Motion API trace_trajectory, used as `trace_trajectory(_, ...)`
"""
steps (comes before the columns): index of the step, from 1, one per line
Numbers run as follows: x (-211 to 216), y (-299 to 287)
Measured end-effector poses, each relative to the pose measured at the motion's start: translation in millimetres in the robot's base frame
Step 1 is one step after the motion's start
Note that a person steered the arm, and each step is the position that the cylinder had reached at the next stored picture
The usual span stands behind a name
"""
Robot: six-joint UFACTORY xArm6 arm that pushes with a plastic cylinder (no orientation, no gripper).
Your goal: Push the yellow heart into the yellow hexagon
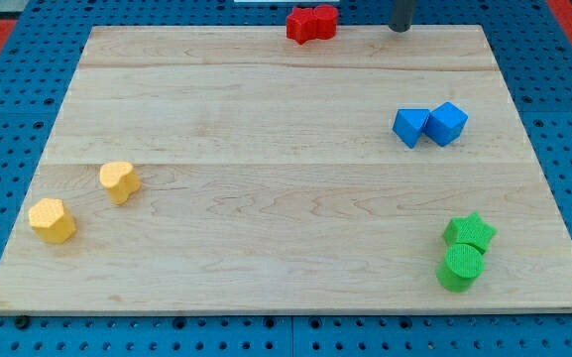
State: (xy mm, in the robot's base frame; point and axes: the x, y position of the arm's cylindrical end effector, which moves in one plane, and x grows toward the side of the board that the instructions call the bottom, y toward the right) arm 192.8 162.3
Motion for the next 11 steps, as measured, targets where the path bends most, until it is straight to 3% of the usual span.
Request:
trace_trajectory(1,48.4,-10.2)
trace_trajectory(4,167.8,-144.9)
trace_trajectory(6,174.7,-148.5)
trace_trajectory(9,238.4,-114.8)
trace_trajectory(11,236.1,-271.6)
